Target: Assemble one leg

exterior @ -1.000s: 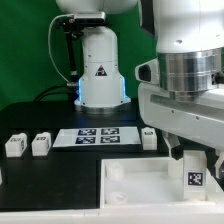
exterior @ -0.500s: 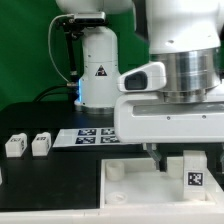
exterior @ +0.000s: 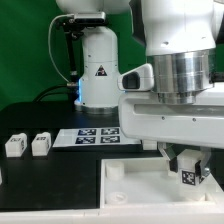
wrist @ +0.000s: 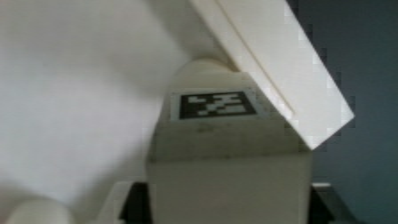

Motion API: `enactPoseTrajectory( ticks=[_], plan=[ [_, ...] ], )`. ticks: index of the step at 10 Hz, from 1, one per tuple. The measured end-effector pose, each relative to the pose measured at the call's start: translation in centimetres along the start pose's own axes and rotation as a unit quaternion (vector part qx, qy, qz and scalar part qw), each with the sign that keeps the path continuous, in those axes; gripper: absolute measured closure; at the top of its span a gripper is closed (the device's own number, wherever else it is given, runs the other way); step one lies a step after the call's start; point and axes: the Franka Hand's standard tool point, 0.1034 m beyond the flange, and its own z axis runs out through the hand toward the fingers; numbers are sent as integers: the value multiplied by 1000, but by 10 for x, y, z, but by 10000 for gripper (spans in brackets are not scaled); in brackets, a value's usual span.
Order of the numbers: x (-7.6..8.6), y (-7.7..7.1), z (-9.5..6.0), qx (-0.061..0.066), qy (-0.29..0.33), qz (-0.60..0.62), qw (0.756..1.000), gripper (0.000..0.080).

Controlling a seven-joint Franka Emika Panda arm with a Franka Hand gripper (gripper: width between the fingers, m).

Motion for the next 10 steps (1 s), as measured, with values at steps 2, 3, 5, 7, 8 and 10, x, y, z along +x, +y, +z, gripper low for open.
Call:
enactPoseTrajectory(
  ticks=[2,3,5,7,8,10],
  plan=[
    [0,3,0,-3,-11,140,990,511],
    [-1,5,0,2,-22,238,971,511],
    [-7,6,1,16,-44,444,895,508],
    [-7,8,1,14,-55,545,837,508],
    [-7,8,1,11,-56,560,826,508],
    [-7,8,1,8,-57,588,807,506]
  ],
)
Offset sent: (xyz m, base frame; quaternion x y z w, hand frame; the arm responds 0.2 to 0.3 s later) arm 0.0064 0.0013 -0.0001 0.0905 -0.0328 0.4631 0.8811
